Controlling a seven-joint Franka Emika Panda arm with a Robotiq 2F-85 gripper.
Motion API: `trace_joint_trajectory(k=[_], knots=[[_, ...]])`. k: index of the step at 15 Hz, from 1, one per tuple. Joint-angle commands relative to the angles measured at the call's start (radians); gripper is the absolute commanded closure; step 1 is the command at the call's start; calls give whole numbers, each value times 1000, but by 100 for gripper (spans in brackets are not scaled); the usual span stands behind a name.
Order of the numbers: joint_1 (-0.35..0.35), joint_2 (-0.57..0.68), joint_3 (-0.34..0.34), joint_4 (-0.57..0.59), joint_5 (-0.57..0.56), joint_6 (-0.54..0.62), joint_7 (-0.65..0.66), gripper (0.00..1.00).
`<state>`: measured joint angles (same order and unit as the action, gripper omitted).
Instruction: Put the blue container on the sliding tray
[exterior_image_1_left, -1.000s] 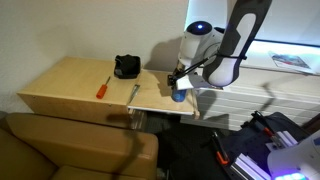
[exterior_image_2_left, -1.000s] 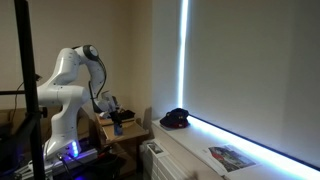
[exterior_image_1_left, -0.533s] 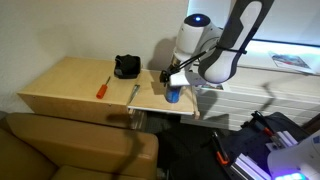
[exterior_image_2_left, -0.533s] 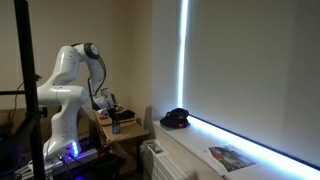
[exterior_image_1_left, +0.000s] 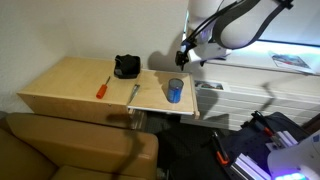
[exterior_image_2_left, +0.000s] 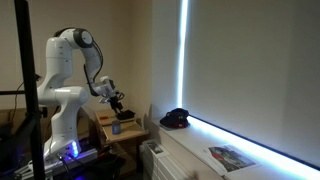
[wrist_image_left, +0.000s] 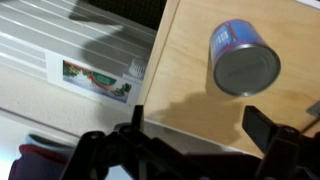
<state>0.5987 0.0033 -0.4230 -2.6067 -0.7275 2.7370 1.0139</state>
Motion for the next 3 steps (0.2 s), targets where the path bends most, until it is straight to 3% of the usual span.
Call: trace_joint_trajectory(k=[1, 3], knots=[[0, -56, 0, 0, -20, -2, 0, 0], [0, -160, 0, -6, -40, -7, 0, 0]])
